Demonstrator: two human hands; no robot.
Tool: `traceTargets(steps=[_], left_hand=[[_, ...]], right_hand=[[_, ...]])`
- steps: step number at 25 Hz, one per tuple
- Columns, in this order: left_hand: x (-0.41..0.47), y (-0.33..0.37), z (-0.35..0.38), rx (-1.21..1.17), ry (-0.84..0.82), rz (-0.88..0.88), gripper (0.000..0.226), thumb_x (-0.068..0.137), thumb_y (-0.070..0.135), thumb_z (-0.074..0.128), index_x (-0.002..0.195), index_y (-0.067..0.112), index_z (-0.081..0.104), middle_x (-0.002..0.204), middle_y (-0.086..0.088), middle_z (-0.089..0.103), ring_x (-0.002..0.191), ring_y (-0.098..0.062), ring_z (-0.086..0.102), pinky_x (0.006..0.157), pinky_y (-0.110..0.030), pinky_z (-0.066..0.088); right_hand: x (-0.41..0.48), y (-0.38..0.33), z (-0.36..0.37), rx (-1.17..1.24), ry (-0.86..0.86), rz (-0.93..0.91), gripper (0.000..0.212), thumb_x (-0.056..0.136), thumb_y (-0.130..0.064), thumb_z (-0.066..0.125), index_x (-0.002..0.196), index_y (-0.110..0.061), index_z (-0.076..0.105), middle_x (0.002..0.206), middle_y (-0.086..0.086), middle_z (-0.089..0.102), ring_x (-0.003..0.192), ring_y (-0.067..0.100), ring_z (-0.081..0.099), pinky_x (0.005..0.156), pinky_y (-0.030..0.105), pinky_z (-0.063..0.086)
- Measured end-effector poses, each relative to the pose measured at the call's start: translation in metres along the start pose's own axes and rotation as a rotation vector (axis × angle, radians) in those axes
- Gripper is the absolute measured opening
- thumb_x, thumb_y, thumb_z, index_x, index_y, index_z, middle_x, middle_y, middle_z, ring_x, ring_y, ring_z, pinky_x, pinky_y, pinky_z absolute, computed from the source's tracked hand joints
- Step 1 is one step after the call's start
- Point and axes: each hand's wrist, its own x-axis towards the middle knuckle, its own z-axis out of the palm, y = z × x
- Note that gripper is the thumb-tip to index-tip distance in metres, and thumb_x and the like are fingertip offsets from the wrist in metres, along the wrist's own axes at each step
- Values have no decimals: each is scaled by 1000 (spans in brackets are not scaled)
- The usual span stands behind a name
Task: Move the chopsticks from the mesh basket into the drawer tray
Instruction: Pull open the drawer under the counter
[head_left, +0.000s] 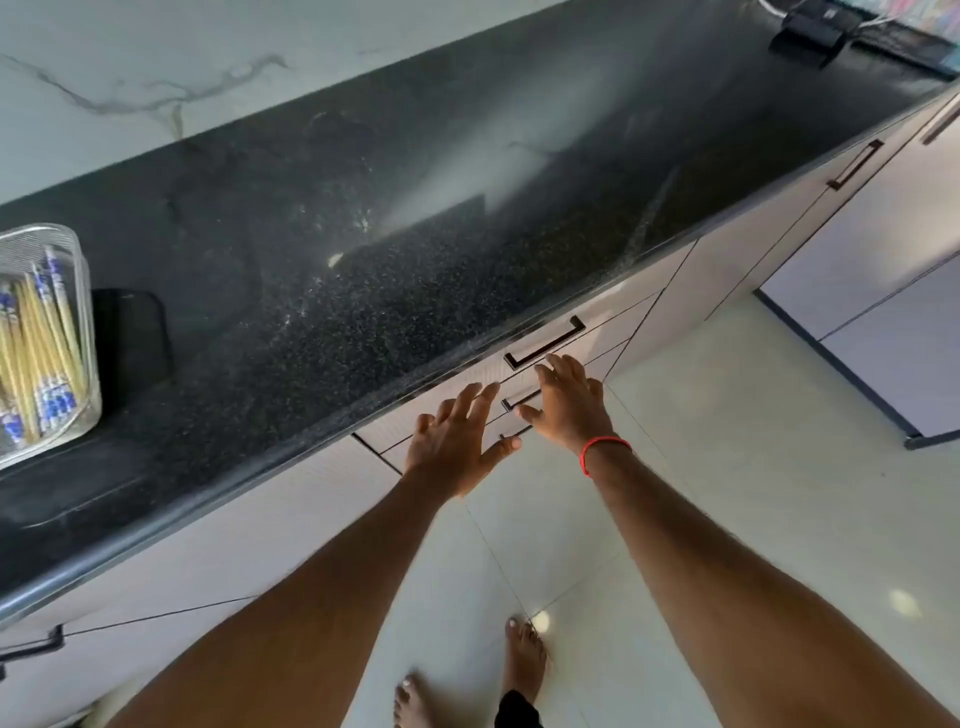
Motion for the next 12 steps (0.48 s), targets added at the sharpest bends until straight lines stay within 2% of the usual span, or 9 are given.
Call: traceTargets(steps=[2,4,7,10,12], left_hand=[[15,-2,7,-23,-12,-46,88,90,77,28,159,28,3,167,-3,16,144,-31,36,108,-51,39],[25,-8,14,-18,-14,-85,88,91,76,29,159,28,1,167,-4,19,143,-31,37,107,-51,39],[25,-14,17,-23,-6,-133,90,90,76,29,159,29,-3,165,-5,23,142,-32,37,105,-51,39],[19,-21,12,-18,6,-165,89,90,76,30,159,28,-3,165,-5,24,144,-30,36,106,-51,39],[15,-23,6,-7,32,-165,88,91,75,31,159,27,1,164,-5,27,145,-30,35,107,-51,38]], right_hand=[[16,5,8,32,-10,16,67,88,-50,62,138,-10,44,152,14,37,144,30,28,107,50,38],[29,6,11,29,22,8,59,87,-48,62,130,-9,50,139,14,51,134,30,42,101,47,43],[34,5,11,-7,196,2,46,87,-44,62,118,-10,58,121,13,61,116,29,52,86,42,49],[30,3,12,19,220,11,47,85,-42,67,118,-11,54,122,13,57,114,29,52,81,39,52],[29,2,16,15,216,-17,54,83,-40,71,124,-14,49,131,13,52,118,29,50,81,39,54]])
